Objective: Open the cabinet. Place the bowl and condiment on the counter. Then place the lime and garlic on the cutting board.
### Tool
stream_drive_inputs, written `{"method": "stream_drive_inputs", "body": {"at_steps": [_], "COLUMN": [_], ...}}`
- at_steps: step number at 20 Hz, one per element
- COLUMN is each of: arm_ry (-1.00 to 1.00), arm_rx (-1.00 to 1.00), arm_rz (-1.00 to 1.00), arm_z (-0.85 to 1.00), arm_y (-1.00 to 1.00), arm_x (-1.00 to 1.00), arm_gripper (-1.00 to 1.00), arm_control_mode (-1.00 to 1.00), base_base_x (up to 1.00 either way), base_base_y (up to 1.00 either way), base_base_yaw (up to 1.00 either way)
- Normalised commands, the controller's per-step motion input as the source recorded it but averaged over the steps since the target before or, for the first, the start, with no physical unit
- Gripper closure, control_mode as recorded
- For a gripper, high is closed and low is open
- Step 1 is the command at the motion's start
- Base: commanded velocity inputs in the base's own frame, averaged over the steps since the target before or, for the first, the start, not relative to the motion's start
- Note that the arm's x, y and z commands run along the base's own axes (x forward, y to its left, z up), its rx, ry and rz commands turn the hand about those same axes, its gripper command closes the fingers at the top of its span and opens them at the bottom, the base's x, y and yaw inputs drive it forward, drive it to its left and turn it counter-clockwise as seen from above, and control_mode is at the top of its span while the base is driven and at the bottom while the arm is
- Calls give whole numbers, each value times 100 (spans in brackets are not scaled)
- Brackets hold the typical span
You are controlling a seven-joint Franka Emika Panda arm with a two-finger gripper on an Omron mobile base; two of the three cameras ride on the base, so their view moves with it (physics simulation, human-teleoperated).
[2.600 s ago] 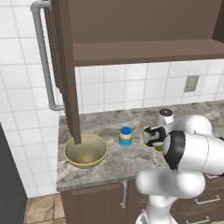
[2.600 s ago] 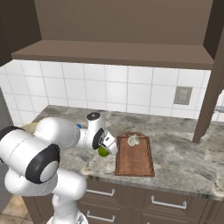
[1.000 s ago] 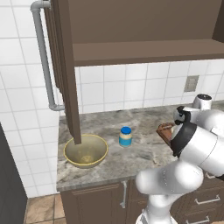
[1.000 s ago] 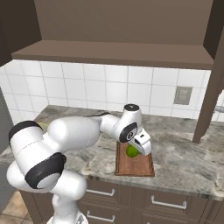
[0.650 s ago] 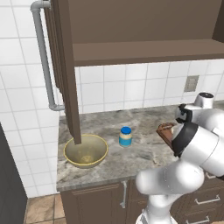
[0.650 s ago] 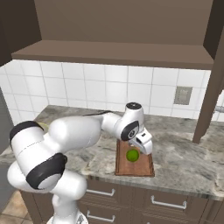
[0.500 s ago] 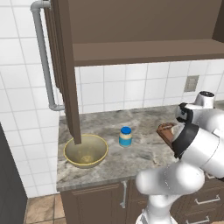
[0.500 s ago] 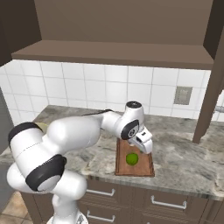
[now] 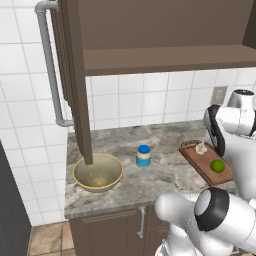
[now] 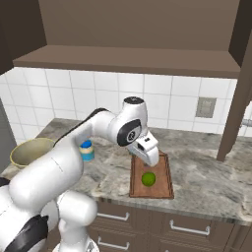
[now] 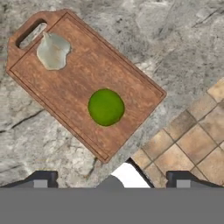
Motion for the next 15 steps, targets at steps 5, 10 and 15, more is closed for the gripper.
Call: {"method": "stream_drive_inputs", "body": {"at_steps": [5,10,15], "arm_ry": [0,0,0], "arm_rx": [-20,-25,-21], "arm_rz": [4,7,13], "arm_z": [81,93,77], "arm_y": [100,100,100], "arm_x": [-100,-88,-45], "arm_gripper": [-100,-100,-100], "arm_control_mode": [-100,-100,-100], "base_base_x": [0,0,0], "base_base_y": [0,0,0], "base_base_yaw": [0,0,0]}}
